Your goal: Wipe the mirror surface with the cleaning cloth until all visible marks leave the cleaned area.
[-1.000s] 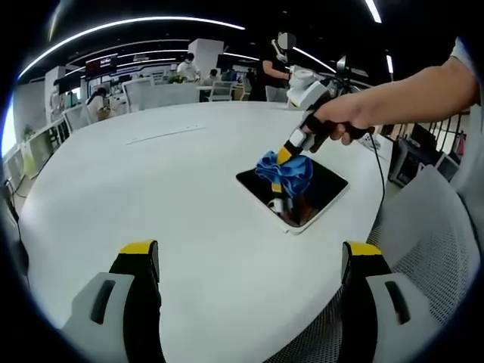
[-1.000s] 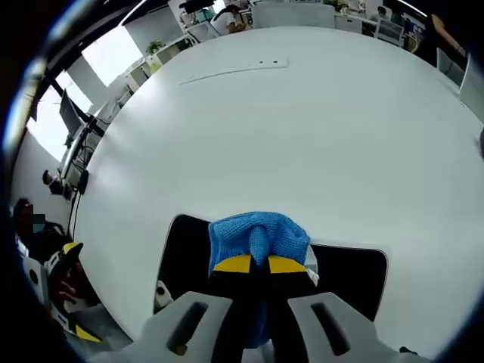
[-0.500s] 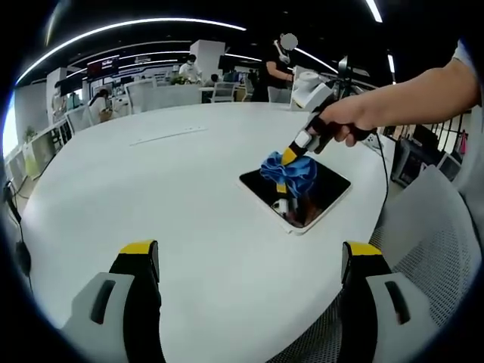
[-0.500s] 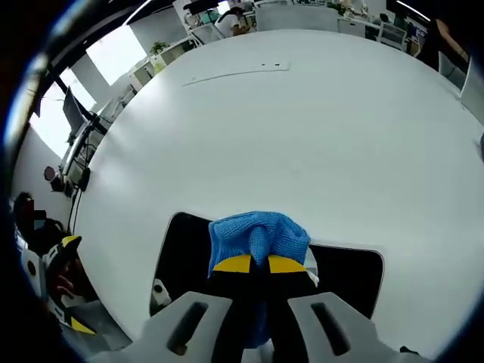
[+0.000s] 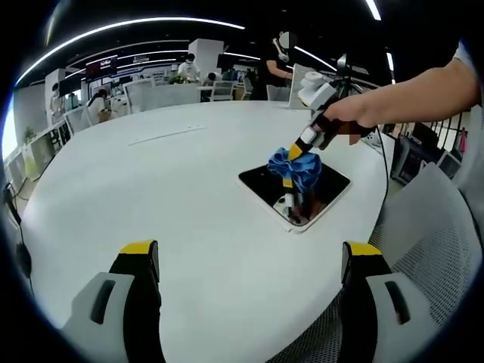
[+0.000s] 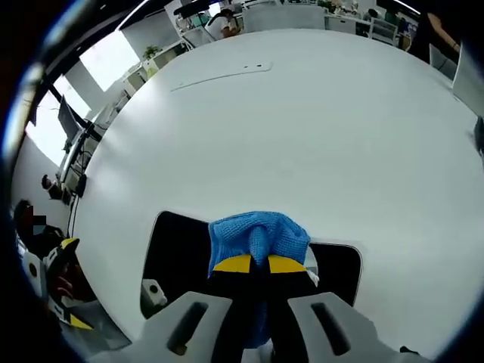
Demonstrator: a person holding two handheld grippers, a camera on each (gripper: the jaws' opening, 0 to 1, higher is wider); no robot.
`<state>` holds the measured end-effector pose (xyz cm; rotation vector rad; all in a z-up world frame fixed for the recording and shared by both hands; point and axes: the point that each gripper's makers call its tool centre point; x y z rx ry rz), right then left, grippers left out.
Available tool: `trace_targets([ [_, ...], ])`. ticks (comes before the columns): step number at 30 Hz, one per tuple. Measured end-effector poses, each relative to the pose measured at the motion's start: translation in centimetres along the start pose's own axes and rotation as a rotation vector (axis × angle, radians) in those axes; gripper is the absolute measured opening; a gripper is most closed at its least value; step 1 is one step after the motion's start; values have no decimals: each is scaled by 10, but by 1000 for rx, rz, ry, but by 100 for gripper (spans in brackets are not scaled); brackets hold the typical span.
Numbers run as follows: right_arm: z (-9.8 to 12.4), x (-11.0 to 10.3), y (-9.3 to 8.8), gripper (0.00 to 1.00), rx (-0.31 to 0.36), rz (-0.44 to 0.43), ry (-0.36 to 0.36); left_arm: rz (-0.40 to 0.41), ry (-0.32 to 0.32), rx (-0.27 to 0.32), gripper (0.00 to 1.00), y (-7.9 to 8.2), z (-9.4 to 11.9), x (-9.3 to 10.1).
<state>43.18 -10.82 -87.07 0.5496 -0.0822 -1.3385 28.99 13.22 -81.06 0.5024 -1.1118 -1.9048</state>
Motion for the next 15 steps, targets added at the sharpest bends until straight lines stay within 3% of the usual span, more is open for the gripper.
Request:
trace_targets([
  [15,4,16,-1,0,-1,-11,-19,0,3,-1,99,-1,0,-1],
])
Point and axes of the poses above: the point that each gripper's makers call its tool centre point, and the gripper's own axes: z roughly backward along the fingers, x roughly to its right, y roughly out of its top, and after that the axes turned 3 degrees about y, right-handed
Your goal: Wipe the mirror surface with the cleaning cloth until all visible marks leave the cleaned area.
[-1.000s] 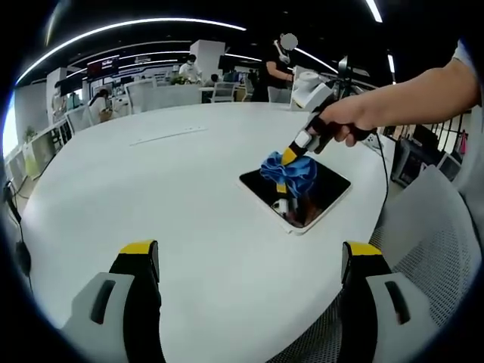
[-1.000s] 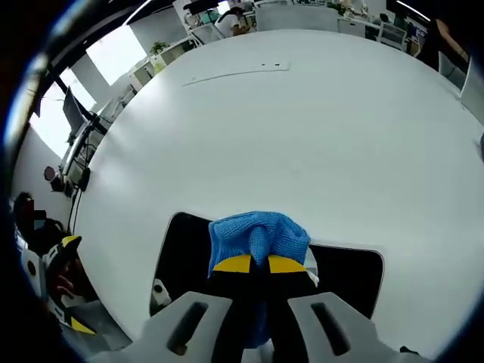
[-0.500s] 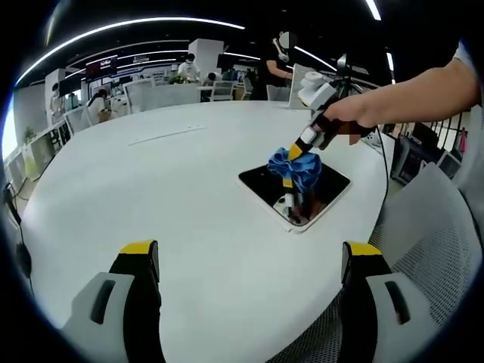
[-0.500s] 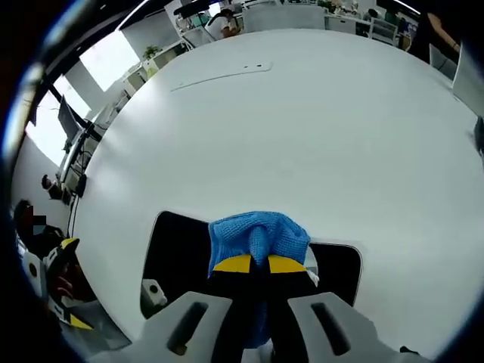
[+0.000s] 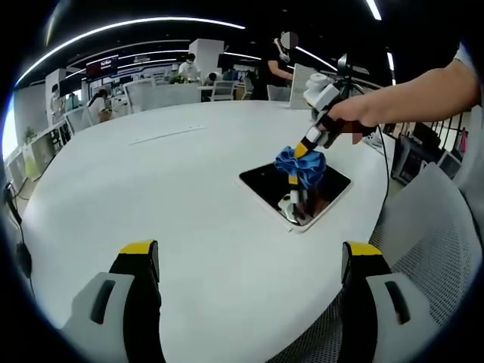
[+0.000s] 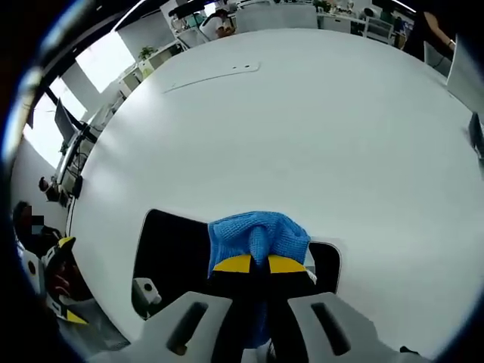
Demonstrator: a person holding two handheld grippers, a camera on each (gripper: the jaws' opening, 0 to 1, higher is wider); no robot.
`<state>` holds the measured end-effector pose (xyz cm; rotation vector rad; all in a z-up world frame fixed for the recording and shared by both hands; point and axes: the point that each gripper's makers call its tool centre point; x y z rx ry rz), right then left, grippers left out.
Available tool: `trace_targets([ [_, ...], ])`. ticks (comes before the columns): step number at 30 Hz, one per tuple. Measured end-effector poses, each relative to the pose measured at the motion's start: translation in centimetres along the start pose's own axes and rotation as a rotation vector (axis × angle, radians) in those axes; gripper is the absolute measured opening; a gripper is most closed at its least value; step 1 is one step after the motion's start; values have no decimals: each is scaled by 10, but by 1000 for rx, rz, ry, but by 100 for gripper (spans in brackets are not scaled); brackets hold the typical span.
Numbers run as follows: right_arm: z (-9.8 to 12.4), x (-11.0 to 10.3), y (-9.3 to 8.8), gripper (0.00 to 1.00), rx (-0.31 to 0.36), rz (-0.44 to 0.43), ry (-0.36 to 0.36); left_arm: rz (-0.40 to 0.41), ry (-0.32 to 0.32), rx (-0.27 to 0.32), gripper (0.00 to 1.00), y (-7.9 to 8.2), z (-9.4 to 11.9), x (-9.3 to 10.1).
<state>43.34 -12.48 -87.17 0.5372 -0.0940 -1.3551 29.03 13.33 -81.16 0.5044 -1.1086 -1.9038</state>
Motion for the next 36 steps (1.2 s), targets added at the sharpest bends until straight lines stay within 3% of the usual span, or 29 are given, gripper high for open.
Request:
trace_targets([
  [28,4,3,-3,0,29,-8,-25,3,4,10,99,2,1,-1],
  [36,9,-1,-11,0,55,-4,-26,3,10,18,99,4,2,-2],
])
Point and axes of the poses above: the point that each gripper's makers call its tool centre point, and the gripper's own axes: z roughly backward along the fingers, x roughly to its right, y roughly out of its top, and after that the axes turned 3 degrees about y, right-handed
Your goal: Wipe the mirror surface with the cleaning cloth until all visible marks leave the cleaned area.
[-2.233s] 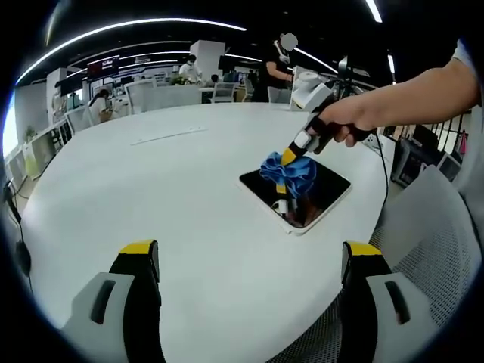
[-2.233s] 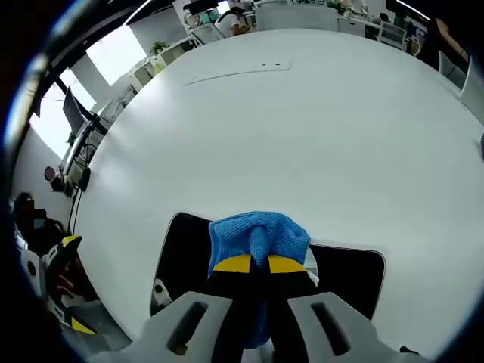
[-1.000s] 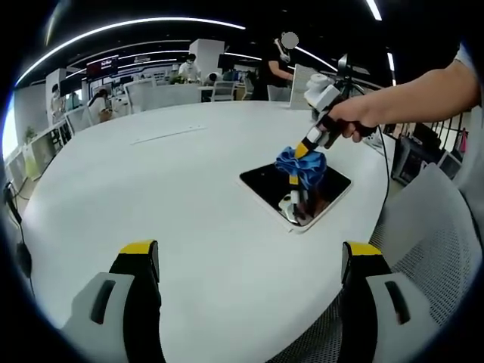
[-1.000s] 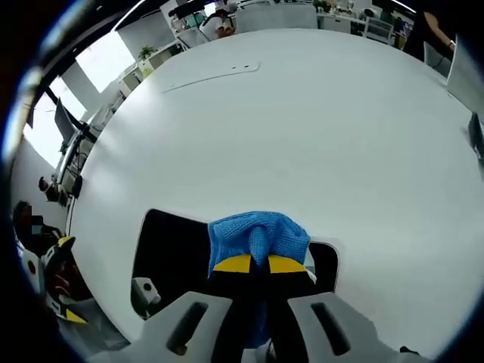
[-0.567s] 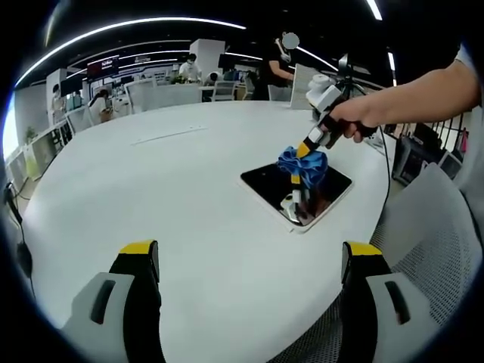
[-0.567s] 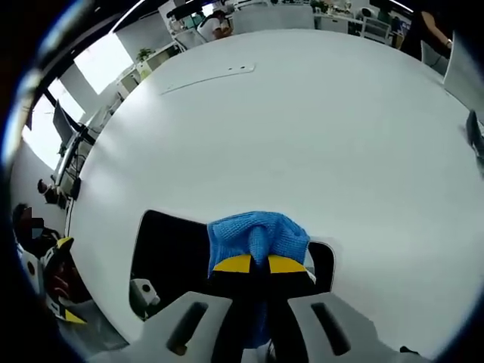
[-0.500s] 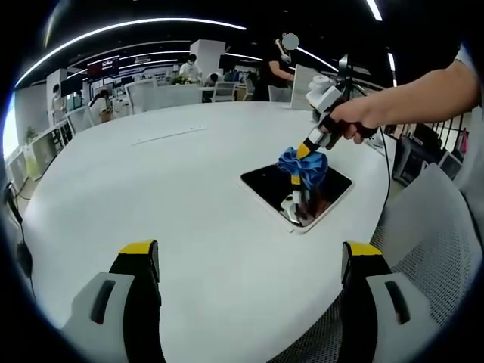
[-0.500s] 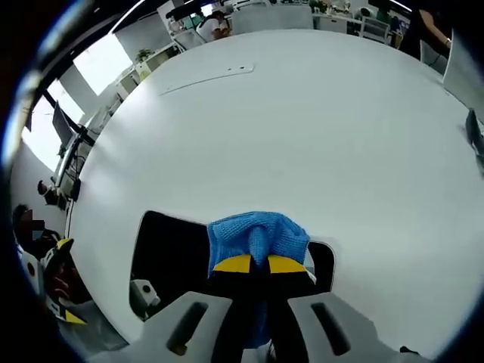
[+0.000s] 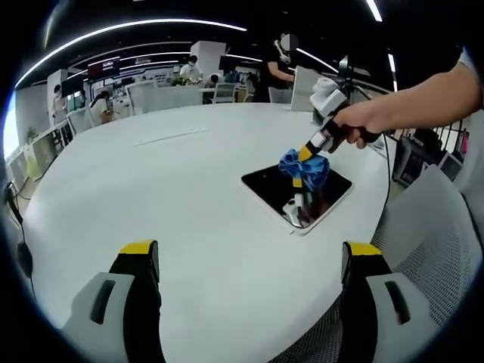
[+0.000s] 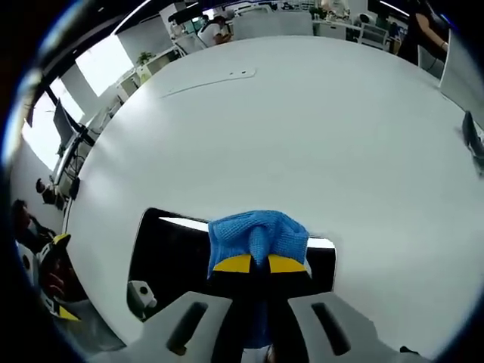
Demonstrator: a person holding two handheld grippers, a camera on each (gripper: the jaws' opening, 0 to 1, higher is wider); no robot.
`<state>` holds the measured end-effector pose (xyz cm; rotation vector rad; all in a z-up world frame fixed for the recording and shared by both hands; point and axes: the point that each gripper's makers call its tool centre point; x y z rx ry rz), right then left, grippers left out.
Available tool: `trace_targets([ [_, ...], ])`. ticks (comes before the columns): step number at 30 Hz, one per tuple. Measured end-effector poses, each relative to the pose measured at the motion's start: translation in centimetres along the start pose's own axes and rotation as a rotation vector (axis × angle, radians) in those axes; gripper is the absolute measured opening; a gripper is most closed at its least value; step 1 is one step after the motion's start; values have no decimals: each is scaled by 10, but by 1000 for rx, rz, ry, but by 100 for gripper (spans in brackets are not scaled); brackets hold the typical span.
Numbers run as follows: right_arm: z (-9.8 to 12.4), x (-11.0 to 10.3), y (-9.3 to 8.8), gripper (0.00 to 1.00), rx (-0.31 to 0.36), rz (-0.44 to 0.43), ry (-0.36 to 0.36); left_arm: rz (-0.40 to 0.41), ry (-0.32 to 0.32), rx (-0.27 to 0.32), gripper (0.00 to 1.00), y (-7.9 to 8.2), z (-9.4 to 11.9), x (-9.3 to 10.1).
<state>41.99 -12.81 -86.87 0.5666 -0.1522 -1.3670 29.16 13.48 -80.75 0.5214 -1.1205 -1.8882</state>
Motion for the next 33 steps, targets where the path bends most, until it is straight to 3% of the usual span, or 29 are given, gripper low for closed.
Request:
trace_targets([
  [20,21,-8,-42,0,35,-40,42,7,-11,3,99,0,0,2],
  [33,32,-19,-65,0,35,-7,42,5,-16,-3,99,0,0,4],
])
Point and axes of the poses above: the point that each gripper's makers call its tool centre point, and the gripper's own axes: z roughly backward along the fingers, x roughly to its right, y roughly out of its top, and after that the axes turned 3 degrees about y, right-handed
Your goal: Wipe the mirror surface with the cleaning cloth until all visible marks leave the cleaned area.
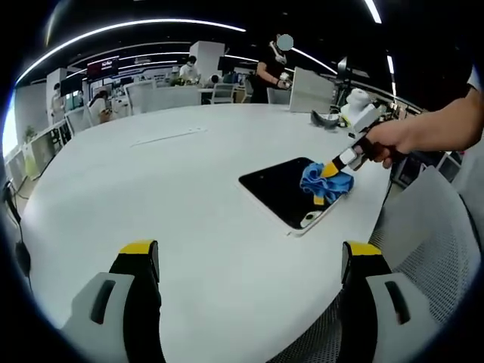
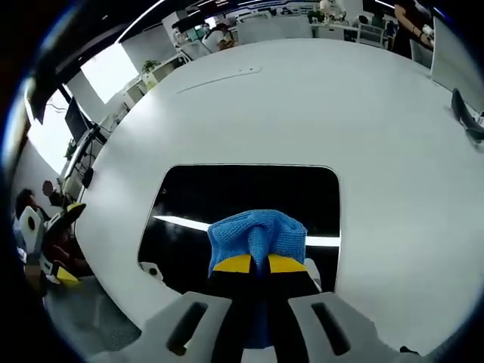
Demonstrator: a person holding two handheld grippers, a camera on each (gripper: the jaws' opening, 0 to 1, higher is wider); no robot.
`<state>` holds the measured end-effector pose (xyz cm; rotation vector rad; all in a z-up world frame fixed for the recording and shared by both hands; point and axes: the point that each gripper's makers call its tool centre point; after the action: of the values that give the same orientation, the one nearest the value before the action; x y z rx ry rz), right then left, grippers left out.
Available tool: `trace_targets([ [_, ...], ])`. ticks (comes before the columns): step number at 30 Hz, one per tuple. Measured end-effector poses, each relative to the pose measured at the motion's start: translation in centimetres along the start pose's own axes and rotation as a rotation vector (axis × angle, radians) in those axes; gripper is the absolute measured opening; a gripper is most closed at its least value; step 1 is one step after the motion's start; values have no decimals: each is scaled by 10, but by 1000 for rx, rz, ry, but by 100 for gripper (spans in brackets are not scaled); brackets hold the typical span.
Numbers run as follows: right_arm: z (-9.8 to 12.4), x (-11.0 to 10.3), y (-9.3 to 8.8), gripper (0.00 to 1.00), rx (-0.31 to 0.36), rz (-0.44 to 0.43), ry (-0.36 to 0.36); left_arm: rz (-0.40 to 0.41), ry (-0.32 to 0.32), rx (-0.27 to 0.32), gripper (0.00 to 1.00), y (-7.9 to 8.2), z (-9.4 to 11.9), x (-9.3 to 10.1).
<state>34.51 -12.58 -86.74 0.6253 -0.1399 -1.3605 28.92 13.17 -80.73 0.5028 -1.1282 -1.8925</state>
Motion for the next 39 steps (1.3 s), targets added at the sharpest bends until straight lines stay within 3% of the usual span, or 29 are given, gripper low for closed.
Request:
trace_targets([
  [21,13,-9,-28,0,0,14,21,13,3,8,99,1,0,-2],
  [39,15,-10,-30,0,-5,-13,39,10,6,5,99,1,1,-1],
])
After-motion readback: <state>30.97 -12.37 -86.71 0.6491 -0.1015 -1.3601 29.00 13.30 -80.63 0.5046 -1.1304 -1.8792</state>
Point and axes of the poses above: the point that each gripper's makers call its tool centre point, and the gripper's own axes: z roughly backward along the fingers, x roughly to its right, y roughly out of its top, and after that the axes turned 3 degrees about y, right-handed
